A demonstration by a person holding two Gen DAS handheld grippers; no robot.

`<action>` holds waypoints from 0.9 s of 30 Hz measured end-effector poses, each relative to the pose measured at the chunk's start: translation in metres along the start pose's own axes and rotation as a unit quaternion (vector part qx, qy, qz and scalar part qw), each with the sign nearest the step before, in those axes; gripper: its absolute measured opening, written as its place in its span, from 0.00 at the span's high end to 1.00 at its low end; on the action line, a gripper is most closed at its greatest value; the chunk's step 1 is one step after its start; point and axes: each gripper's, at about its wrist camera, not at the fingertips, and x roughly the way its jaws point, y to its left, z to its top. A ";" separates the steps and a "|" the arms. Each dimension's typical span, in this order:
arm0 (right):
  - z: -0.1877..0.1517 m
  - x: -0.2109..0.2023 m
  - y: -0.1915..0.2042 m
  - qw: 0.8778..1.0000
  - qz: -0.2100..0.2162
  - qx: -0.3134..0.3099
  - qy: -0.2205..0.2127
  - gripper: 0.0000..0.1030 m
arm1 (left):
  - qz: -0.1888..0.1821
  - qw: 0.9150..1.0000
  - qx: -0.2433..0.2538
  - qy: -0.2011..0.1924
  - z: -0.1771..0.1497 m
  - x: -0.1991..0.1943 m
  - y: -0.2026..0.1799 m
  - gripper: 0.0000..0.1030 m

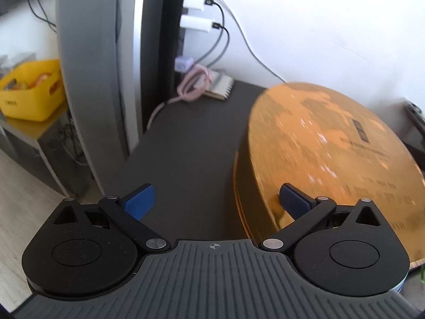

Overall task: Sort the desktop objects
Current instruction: 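Lower the lid onto the box rim with both grippers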

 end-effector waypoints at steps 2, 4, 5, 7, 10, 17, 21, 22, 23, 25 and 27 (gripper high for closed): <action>-0.001 -0.002 0.000 1.000 0.002 -0.001 0.000 0.00 | 0.010 1.000 0.000 -0.007 0.010 0.010 -0.003 0.00; -0.002 -0.003 0.000 1.000 0.001 -0.002 0.000 0.00 | 0.012 1.000 -0.004 -0.006 0.018 0.018 -0.005 0.00; -0.003 -0.004 -0.001 1.000 0.000 -0.001 -0.001 0.00 | 0.014 1.000 -0.006 -0.006 0.022 0.022 -0.005 0.00; -0.003 -0.005 -0.003 1.000 -0.003 0.003 -0.003 0.00 | 0.019 1.000 -0.002 -0.008 0.026 0.027 -0.008 0.00; -0.003 -0.009 -0.006 1.000 -0.008 0.005 -0.009 0.00 | 0.026 1.000 0.009 -0.006 0.028 0.024 -0.012 0.02; -0.006 -0.008 -0.004 1.000 -0.028 -0.009 -0.008 0.00 | 0.024 0.998 0.061 -0.003 0.009 -0.010 -0.029 0.01; -0.011 -0.004 0.004 0.998 -0.045 -0.035 -0.005 0.00 | 0.005 0.996 0.087 0.011 -0.004 -0.031 -0.040 0.00; -0.012 -0.004 0.006 0.998 -0.051 -0.041 -0.006 0.00 | 0.000 0.995 0.095 0.013 -0.006 -0.036 -0.044 0.00; -0.013 -0.004 0.007 0.997 -0.056 -0.047 -0.006 0.00 | -0.005 0.995 0.102 0.016 -0.009 -0.040 -0.048 0.00; -0.014 -0.005 0.009 0.996 -0.063 -0.055 -0.008 0.00 | -0.016 0.993 0.117 0.022 -0.016 -0.050 -0.056 0.00; -0.016 -0.007 0.009 0.996 -0.066 -0.057 -0.008 0.00 | -0.024 0.990 0.135 0.027 -0.023 -0.059 -0.068 0.00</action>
